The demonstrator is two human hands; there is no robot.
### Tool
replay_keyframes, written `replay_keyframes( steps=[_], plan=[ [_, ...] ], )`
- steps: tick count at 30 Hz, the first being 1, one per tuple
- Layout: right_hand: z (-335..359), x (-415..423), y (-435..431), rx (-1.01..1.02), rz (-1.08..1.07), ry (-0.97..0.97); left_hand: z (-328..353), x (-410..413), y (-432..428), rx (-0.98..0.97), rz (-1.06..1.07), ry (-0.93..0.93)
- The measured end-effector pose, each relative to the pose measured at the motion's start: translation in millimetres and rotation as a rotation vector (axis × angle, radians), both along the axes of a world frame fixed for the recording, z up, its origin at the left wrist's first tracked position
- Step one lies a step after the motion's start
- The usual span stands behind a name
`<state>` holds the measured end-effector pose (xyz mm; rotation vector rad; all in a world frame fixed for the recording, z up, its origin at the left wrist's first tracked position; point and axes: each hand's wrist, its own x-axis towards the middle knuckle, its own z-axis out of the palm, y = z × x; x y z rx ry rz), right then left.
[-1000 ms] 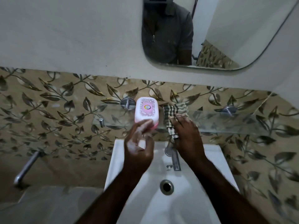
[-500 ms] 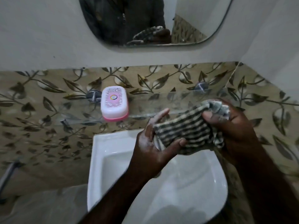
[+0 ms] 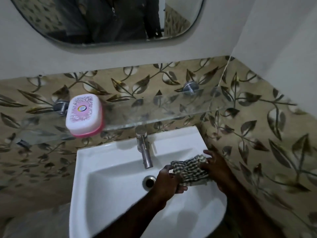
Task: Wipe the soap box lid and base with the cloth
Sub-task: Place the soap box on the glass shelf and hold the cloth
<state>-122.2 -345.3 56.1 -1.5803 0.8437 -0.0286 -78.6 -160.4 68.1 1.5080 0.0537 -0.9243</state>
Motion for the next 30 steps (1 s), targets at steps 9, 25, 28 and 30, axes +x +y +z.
replay_keyframes(
  steps=[9, 25, 28, 30],
  plan=[
    [-3.8, 89.2, -28.9, -0.684, 0.053, -0.093, -6.6, 71.7, -38.9, 0.122, 0.067, -0.152],
    [-98.8, 105.9, -29.2, -1.169, 0.407, 0.209, -26.8, 53.2, -9.0, 0.256, 0.025, -0.187],
    [-99.5, 115.5, -33.5, -1.168, 0.389, 0.253, -18.1, 42.9, 2.3, 0.257, 0.009, -0.230],
    [-96.5, 118.2, -33.9, -1.207, 0.387, 0.240, -13.4, 35.8, 11.4, 0.260, -0.003, -0.274]
  ],
)
